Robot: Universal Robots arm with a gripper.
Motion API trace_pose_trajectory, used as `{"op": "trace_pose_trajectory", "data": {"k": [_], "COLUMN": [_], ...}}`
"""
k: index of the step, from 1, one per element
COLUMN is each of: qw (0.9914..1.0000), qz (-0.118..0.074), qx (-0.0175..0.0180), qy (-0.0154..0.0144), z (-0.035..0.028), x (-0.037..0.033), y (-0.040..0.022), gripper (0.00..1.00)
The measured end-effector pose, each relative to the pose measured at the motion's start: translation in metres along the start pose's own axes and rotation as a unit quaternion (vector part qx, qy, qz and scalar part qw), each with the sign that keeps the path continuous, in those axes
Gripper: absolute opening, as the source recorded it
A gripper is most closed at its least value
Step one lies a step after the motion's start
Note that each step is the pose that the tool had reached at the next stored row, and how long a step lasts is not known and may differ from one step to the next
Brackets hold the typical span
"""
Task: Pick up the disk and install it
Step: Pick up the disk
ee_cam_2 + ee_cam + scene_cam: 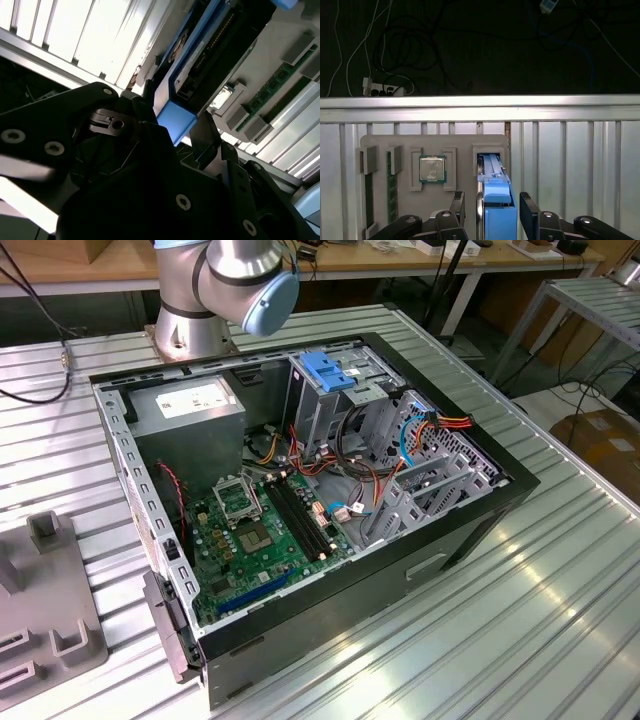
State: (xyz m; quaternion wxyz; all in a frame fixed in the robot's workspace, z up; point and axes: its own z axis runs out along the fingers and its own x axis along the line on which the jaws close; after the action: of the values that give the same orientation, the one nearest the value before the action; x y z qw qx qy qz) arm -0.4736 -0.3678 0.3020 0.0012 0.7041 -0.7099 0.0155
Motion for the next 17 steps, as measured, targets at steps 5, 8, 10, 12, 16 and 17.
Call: {"op": "trace_pose_trajectory", "data": {"k": [5,8,10,12,16,17], "qw": [0.99998,0.99998,0.99998,0.99998,0.99998,0.99998], "qz": [-0.006,-0.006,-0.006,-0.006,-0.006,-0.006], "qx": [0.0000,0.0001,0.0000,0.0001,0.0001,0.0001], "qy": [0.0000,-0.0001,0.0000,-0.0001,-0.0001,-0.0001], "z": [0.0073,0.0103,0.0112,0.0115,0.0117,0.0118], "x": [-0.0002,-0.0002,-0.0002,-0.0002,-0.0003,-0.0003], "y": [0.0002,0.0002,0.0002,0.0002,0.0003,0.0003], "gripper": [0.54,0.47,0.47,0.47,0.37,0.37]}}
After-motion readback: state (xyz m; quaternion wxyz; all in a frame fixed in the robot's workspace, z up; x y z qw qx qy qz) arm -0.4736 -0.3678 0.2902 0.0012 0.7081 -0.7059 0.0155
